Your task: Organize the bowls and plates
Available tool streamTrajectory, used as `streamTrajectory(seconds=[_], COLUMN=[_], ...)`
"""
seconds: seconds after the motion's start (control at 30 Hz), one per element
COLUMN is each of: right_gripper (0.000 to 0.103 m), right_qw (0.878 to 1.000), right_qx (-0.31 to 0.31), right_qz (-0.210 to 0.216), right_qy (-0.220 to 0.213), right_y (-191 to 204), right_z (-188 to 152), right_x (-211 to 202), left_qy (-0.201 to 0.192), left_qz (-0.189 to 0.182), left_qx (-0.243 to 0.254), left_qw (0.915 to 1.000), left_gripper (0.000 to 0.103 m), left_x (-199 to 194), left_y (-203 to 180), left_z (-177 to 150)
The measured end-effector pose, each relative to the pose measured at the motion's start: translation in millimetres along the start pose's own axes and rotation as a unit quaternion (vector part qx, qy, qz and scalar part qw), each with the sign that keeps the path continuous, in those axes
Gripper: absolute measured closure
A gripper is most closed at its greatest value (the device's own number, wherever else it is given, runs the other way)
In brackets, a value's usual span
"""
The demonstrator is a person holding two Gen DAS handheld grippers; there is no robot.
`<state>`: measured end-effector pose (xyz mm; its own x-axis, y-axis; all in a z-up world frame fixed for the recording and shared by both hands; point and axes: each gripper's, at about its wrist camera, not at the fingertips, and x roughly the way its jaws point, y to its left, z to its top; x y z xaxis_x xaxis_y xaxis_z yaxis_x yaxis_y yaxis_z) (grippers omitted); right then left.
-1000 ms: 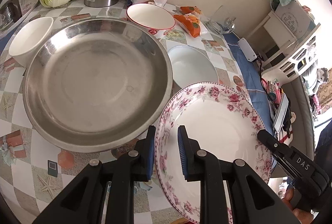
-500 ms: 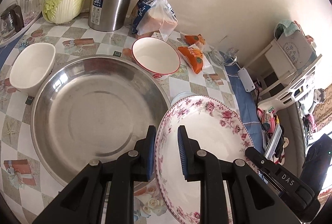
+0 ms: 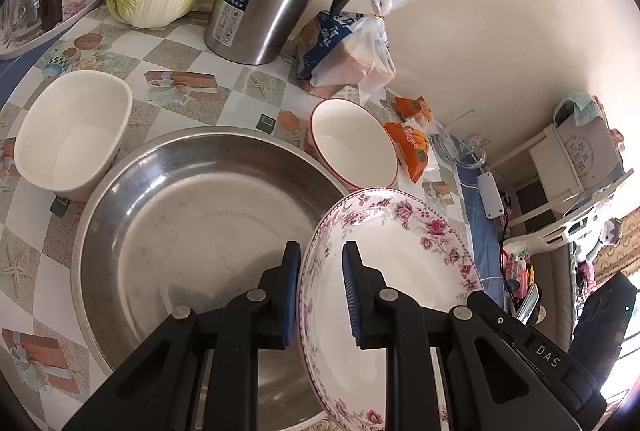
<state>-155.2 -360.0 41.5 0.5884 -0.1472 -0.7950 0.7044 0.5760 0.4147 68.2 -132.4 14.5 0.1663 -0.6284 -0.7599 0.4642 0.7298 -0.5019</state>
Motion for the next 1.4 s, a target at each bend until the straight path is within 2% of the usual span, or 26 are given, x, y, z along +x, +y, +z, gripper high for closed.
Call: streamTrajectory(seconds=[0.37, 0.7, 0.93, 1.17, 1.4], right_gripper=[0.093, 0.093, 0.093, 0.093, 0.093], right_qw=[0.998, 0.995, 0.995, 0.995, 0.996], right_qx=[-0.051, -0.08, -0.077, -0.071, -0.059], right_qz=[0.024, 0.05, 0.052, 0.031, 0.027], right_qy=[0.007, 0.03, 0.047, 0.059, 0.065], right_y=[64.7, 107.4, 108.0, 95.4, 83.9], right_z=[2.3, -15.6, -21.0, -21.8, -19.4], right_x=[29.9, 58.4, 70.0, 76.0, 77.4], left_qy=[-0.039, -0.058, -0.027, -0.006, 0.011], left_qz=[0.003, 0.031, 0.033, 0.043, 0.043], left_qx=[-0.069, -0.098, -0.116, -0.103, -0.103], left_qw=[0.9968, 0.993, 0.9923, 0.9938, 0.9937], left_gripper=[0.081, 0.081, 0.081, 0.081, 0.081], left_x=[-26.6, -48.4, -37.0, -23.1, -11.8], left_y=[62.3, 99.0, 107.8, 98.8, 96.5], left_z=[20.7, 24.3, 17.4, 12.2, 8.3])
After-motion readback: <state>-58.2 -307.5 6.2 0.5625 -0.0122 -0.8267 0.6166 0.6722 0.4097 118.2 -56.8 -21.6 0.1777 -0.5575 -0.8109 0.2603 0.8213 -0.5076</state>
